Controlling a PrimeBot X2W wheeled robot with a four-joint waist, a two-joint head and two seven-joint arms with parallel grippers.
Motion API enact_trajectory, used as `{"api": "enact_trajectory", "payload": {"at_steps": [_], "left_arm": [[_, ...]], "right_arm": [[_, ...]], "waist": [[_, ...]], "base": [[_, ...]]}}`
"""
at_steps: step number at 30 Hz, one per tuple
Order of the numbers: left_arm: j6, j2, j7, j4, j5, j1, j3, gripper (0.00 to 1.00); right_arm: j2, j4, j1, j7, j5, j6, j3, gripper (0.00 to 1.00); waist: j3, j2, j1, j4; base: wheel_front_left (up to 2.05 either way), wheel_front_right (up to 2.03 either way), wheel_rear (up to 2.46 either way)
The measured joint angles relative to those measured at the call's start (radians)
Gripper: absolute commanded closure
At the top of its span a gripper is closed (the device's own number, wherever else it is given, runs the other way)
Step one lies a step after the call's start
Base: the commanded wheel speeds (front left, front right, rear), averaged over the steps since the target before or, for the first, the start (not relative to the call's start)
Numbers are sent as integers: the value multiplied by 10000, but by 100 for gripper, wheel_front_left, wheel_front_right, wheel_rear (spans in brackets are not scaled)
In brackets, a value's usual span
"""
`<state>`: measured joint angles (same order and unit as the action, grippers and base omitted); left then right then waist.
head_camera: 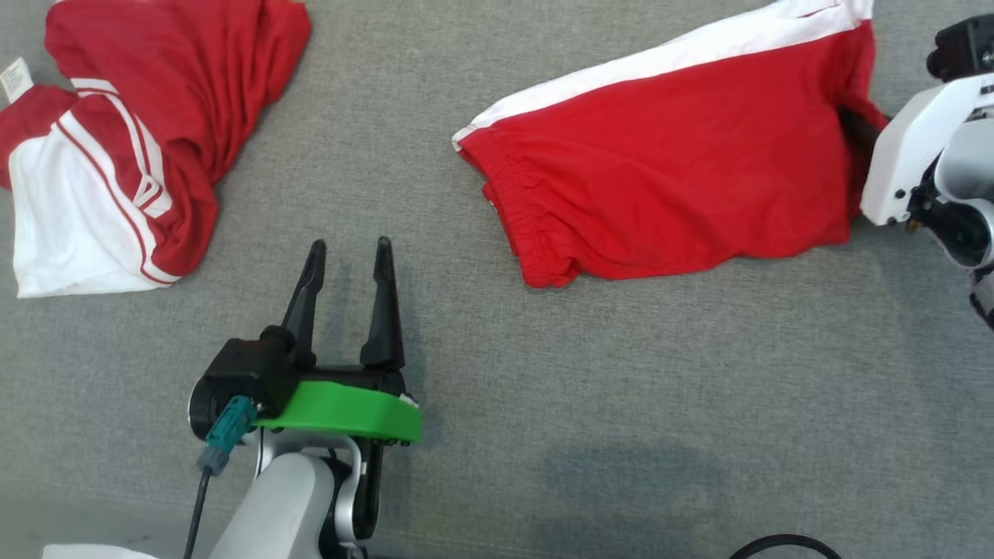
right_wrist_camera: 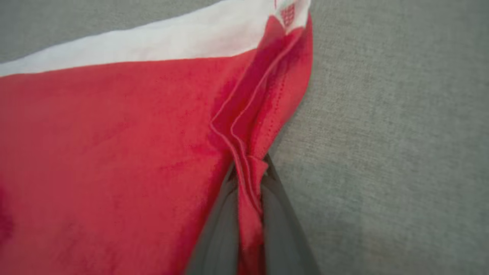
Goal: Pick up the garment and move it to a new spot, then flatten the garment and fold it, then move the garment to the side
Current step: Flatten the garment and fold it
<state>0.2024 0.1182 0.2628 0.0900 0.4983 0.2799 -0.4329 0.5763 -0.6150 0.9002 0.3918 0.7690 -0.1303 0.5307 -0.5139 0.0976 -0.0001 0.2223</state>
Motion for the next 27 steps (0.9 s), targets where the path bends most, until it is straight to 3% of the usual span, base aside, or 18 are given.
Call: {"api": "enact_trajectory", "payload": {"at_steps": [11,18,27], "left_arm": [[-445,341,0,360,-199,-1442,1122,0],[-978,499,0,316,-255,-2391,1383,0],[-1732,370,2,650,-715,-3057,1197,0]], "right_arm": [[-621,537,-1587,-412,2127,-6,-575,100],[-171,-286,-2826,-527,2732,-6,-1607,100],[602,-2322,-3148,-1676,2311,-4,-3193,100]], "waist": [[954,-1,0,-1106],[1678,0,0,-2069],[2548,0,0,-2686]], "base": [[0,0,0],[0,0,0],[0,0,0]]}}
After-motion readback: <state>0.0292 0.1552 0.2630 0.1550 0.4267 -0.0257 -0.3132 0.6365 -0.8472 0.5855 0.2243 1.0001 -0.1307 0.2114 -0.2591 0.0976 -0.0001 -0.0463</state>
